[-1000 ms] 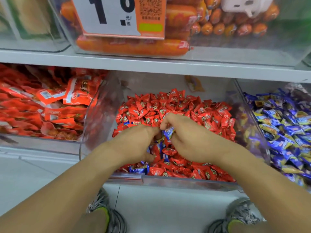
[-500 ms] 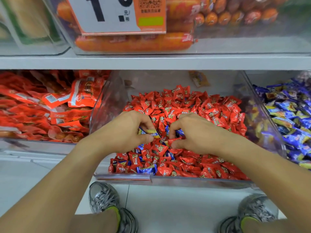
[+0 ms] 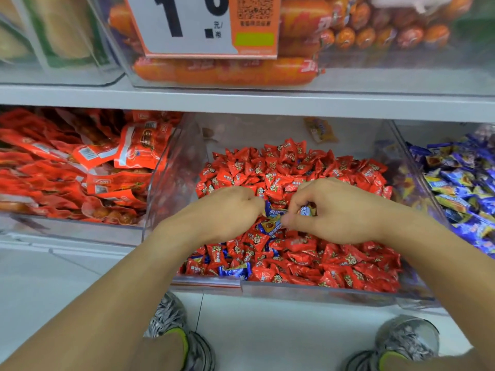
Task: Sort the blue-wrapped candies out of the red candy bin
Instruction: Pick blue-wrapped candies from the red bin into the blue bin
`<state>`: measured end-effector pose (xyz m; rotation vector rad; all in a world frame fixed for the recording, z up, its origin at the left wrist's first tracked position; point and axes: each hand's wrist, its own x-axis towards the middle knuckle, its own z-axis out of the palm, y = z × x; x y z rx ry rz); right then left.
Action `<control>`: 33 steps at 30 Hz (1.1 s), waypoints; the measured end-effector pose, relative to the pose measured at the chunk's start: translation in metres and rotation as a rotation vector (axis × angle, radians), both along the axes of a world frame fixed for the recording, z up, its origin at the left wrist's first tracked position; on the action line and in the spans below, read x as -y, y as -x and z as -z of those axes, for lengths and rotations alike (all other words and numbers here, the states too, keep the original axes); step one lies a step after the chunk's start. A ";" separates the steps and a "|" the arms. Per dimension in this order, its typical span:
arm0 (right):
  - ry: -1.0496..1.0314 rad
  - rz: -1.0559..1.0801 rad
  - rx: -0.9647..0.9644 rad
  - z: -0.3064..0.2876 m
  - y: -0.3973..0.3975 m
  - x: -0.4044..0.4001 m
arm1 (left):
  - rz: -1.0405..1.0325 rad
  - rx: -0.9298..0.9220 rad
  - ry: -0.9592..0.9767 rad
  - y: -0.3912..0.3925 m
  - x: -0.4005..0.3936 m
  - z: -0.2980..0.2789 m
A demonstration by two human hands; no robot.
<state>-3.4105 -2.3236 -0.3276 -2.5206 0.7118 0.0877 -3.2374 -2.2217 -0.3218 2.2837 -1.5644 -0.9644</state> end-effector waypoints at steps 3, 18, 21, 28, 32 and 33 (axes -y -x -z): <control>0.040 0.004 -0.020 -0.003 0.002 0.002 | -0.001 0.088 0.001 0.005 0.004 0.000; 0.310 0.137 -0.146 0.026 -0.045 -0.013 | 0.353 0.164 -0.279 -0.017 -0.017 -0.005; 0.178 0.187 -0.116 0.023 -0.040 -0.006 | 0.425 0.285 -0.329 -0.009 -0.013 -0.005; 0.318 0.030 -0.195 0.026 -0.038 -0.006 | 0.554 0.378 -0.225 -0.001 -0.019 0.018; 0.131 0.110 -0.006 0.017 -0.029 0.000 | 0.403 0.235 -0.133 -0.015 -0.022 0.012; 0.108 0.125 0.025 0.013 -0.026 0.001 | 0.355 0.187 -0.122 -0.019 -0.022 0.009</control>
